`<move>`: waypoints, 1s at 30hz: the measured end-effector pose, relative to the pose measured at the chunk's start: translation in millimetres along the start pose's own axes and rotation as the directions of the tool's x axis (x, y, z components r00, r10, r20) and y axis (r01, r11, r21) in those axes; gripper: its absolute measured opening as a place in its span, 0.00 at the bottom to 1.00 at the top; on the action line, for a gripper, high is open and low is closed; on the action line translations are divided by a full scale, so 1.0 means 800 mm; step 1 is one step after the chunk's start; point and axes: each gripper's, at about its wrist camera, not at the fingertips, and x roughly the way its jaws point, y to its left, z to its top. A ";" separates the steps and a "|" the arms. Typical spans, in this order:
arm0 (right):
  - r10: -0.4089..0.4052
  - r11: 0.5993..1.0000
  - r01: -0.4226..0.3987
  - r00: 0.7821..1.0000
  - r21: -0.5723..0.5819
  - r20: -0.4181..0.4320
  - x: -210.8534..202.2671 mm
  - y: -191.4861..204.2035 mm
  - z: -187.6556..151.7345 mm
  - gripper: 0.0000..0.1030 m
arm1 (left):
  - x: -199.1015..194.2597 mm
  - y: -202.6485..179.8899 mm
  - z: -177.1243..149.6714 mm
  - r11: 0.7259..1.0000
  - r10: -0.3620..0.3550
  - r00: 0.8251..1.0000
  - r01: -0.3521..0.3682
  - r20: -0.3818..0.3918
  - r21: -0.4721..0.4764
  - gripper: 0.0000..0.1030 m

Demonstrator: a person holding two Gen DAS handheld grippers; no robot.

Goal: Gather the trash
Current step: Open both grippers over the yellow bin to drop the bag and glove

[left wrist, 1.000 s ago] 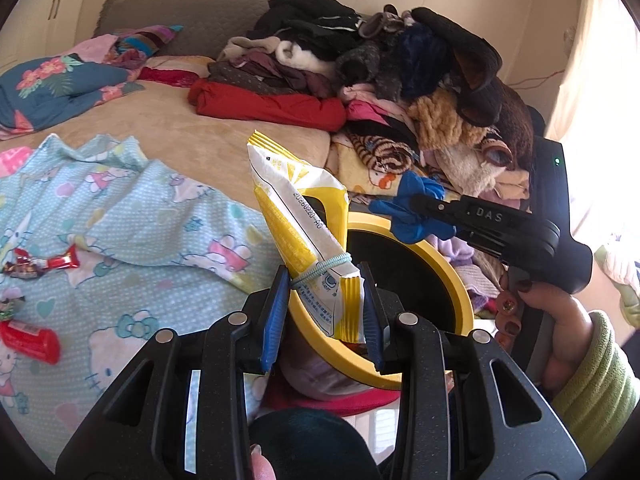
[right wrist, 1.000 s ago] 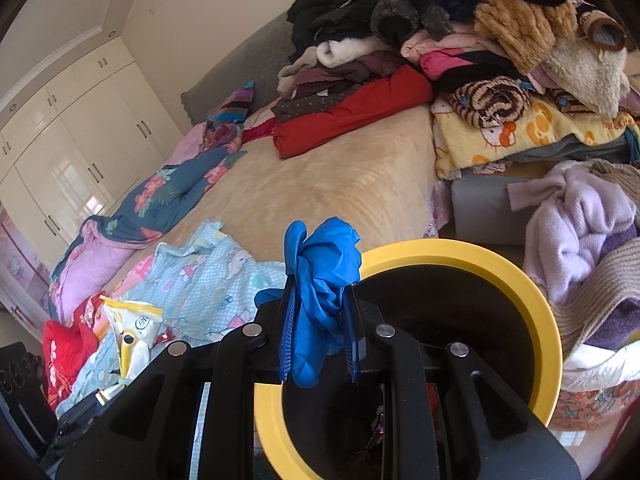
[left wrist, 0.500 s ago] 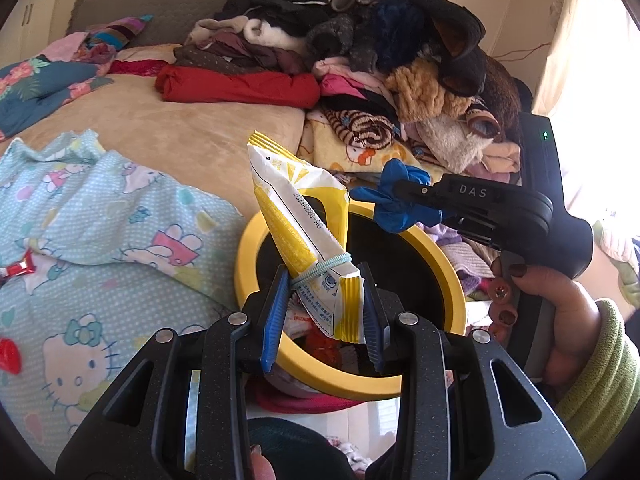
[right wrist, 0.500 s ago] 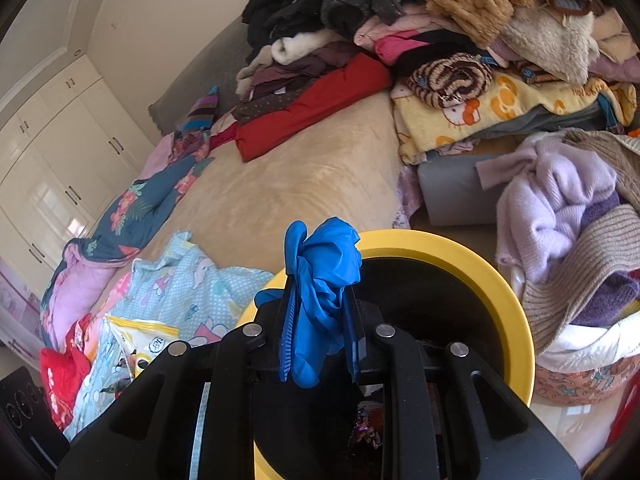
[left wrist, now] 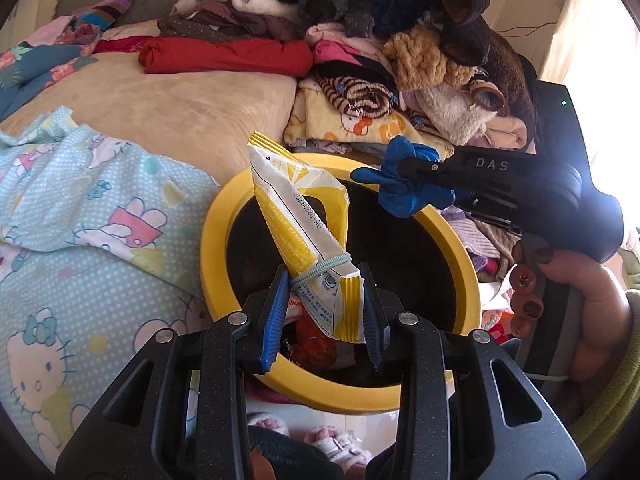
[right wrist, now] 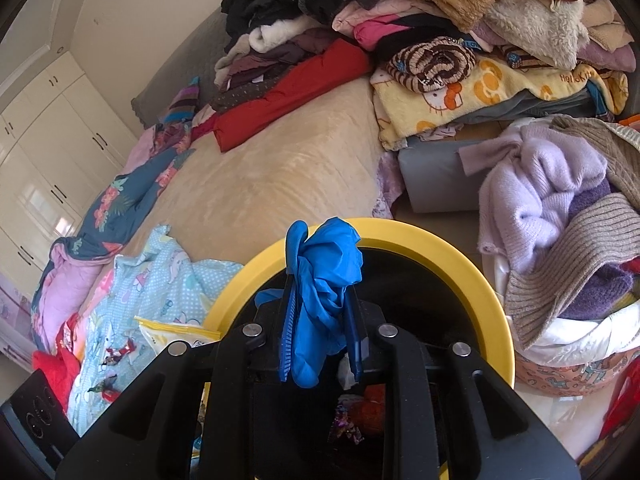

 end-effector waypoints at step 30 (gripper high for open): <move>-0.023 0.999 0.022 0.999 0.027 0.027 0.000 -0.007 0.007 0.61 | 0.007 -0.003 0.005 1.000 0.003 1.000 -0.003 0.005 -0.012 0.86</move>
